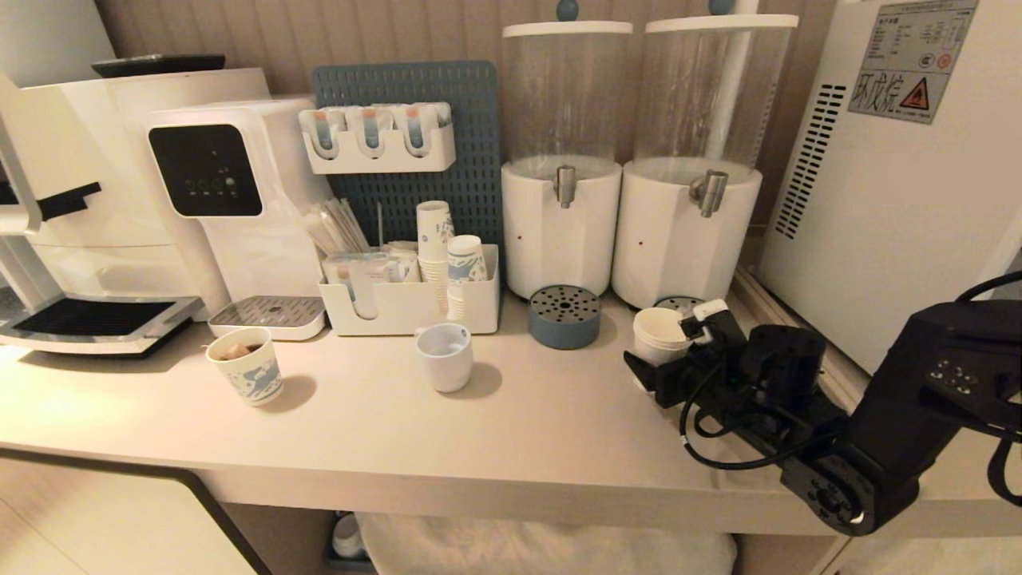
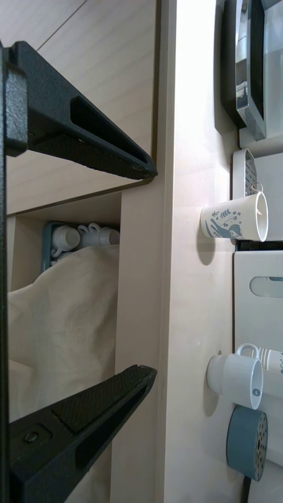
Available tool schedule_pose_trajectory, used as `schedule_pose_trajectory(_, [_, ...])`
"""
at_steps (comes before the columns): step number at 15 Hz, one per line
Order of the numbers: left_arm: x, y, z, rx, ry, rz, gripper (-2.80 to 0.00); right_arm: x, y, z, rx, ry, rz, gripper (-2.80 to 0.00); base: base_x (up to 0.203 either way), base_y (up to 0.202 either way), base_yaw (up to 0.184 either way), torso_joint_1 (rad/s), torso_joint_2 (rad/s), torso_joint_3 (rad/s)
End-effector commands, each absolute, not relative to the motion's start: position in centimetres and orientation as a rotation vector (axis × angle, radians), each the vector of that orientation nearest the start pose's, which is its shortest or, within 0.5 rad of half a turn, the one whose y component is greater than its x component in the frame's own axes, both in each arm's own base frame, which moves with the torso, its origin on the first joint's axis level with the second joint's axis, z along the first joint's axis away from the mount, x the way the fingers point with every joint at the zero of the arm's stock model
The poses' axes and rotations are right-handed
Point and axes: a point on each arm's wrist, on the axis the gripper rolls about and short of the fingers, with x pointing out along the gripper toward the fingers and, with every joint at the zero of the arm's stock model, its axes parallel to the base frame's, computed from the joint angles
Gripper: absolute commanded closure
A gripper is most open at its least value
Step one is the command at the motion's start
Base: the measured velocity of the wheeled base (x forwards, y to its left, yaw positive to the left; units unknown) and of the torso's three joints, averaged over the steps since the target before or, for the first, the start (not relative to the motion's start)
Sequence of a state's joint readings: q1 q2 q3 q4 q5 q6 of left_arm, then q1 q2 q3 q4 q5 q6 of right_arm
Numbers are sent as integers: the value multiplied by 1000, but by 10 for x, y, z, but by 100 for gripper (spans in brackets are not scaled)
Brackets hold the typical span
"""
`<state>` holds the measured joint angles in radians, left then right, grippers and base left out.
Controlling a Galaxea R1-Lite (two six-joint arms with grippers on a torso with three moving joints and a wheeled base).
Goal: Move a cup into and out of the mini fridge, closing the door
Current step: Put the paper cup in the freezer
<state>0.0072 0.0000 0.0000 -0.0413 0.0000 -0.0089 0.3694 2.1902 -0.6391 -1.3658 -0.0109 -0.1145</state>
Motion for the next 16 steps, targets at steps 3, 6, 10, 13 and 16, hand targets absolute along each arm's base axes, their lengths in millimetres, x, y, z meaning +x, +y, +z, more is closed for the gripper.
schedule_pose_trajectory(3, [-21, 0, 75, -9, -22, 8, -280, 330, 127, 53, -149, 155, 366, 0, 0, 0, 0, 0, 0, 0])
schedule_pose_trajectory(6, [-21, 0, 75, -9, -25, 8, -280, 324, 125, 56, -150, 159, 368, 0, 0, 0, 0, 0, 0, 0])
schedule_pose_trajectory(10, [-21, 0, 75, -8, -23, 8, -280, 293, 113, 98, -136, 101, 377, 0, 0, 0, 0, 0, 0, 0])
schedule_pose_trajectory(13, [-21, 0, 75, -8, -23, 8, -280, 251, 97, 153, -120, 24, 375, 0, 0, 0, 0, 0, 0, 0])
schedule_pose_trajectory(16, [-21, 0, 75, -9, -23, 8, -280, 187, 72, 209, -107, -54, 349, 0, 0, 0, 0, 0, 0, 0])
